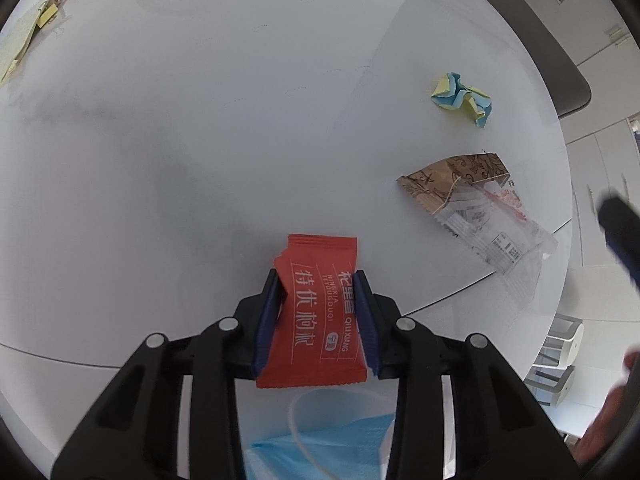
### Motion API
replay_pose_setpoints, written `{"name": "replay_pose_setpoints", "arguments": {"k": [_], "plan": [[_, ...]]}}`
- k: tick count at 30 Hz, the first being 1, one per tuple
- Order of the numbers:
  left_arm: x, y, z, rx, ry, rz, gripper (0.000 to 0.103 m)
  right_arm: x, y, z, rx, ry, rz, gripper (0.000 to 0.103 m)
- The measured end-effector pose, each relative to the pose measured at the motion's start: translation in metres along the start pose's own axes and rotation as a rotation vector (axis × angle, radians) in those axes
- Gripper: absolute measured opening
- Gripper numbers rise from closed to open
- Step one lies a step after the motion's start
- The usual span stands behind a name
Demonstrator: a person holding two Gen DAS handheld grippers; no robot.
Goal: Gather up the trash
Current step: 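Hold the red packet in the left tool while the right tool grasps the yellow-blue wrapper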
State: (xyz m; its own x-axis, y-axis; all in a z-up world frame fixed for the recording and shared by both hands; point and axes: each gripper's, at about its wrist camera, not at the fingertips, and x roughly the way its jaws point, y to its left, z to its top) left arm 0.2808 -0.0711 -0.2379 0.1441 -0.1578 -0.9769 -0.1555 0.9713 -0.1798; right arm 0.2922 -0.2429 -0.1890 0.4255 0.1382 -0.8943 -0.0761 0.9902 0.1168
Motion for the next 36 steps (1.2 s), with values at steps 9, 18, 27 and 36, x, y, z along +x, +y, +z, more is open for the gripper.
{"name": "replay_pose_setpoints", "arguments": {"k": [9, 18, 27, 36], "plan": [[0.005, -0.002, 0.024, 0.04, -0.052, 0.002, 0.036, 0.09, 0.027, 0.068, -0.083, 0.167, -0.018, 0.1], [0.011, -0.001, 0.043, 0.05, -0.062, -0.002, 0.036, 0.126, 0.047, 0.08, 0.073, 0.175, -0.094, 0.1], [0.007, 0.001, 0.024, 0.071, -0.061, -0.006, 0.036, 0.128, 0.057, 0.079, 0.034, 0.164, -0.144, 0.053], [-0.019, 0.012, 0.01, 0.118, -0.091, -0.008, 0.036, 0.062, 0.051, 0.076, 0.005, 0.033, -0.115, 0.053]]}}
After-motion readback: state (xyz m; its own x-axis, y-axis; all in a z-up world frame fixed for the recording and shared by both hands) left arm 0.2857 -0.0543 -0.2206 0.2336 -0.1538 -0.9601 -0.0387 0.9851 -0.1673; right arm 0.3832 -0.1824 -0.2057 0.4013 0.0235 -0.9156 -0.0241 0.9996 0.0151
